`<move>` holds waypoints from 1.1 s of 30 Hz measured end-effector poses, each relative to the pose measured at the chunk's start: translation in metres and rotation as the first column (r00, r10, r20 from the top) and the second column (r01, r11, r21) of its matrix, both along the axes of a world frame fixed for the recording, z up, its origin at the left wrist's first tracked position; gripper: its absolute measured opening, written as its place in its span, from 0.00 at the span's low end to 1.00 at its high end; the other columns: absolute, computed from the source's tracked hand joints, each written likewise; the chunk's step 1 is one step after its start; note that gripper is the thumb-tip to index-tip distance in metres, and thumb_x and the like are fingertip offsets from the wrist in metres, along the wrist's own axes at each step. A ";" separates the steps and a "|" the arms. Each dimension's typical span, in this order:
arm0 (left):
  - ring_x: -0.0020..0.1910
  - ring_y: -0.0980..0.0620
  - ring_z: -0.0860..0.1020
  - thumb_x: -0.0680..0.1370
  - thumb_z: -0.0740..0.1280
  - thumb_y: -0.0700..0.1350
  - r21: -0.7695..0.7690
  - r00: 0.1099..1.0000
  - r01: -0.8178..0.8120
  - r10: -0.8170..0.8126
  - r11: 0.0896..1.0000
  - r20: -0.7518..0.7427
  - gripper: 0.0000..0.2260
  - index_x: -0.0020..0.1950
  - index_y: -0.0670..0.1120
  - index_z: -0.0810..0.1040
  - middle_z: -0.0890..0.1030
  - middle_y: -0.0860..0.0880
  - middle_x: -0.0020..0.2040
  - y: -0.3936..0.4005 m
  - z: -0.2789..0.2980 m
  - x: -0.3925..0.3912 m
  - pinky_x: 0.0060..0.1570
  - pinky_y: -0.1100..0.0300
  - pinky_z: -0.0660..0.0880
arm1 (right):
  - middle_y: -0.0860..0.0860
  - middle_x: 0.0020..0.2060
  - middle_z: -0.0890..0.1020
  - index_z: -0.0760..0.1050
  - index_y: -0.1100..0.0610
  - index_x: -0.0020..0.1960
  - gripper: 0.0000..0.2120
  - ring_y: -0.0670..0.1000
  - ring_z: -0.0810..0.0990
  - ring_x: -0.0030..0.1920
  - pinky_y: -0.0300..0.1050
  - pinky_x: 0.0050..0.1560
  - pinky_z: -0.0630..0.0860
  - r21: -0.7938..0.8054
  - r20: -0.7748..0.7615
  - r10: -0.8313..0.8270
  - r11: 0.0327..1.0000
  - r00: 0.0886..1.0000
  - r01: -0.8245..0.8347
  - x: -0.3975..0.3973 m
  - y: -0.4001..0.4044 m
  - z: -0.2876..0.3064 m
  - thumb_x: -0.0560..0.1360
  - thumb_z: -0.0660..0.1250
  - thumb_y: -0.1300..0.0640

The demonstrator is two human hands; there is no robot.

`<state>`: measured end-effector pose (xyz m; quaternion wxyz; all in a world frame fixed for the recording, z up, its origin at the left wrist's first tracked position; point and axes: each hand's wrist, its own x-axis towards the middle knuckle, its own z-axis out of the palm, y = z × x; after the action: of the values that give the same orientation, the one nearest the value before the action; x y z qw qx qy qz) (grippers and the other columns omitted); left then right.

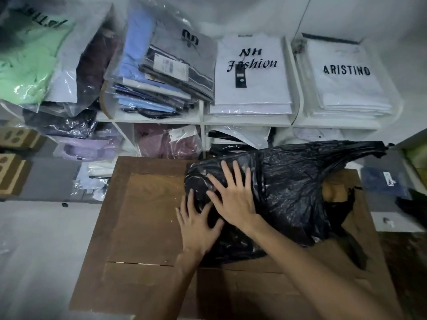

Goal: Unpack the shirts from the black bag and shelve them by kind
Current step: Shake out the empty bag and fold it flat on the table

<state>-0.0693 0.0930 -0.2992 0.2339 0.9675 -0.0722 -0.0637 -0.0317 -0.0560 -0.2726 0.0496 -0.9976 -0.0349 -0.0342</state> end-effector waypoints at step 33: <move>0.66 0.37 0.77 0.76 0.68 0.55 0.015 0.946 0.302 -0.297 0.953 -0.127 0.43 0.82 0.64 0.42 0.49 0.46 0.84 -0.073 0.204 -0.024 0.58 0.48 0.76 | 0.53 0.68 0.80 0.76 0.56 0.72 0.18 0.52 0.77 0.69 0.37 0.66 0.67 0.659 -0.444 -0.139 0.619 0.885 0.428 -0.036 -0.117 0.097 0.83 0.64 0.55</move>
<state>-0.0937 0.0202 -0.0954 0.2091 0.9433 -0.2025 -0.1596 -0.0675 -0.1726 -0.1756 0.4493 -0.8714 0.1520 0.1252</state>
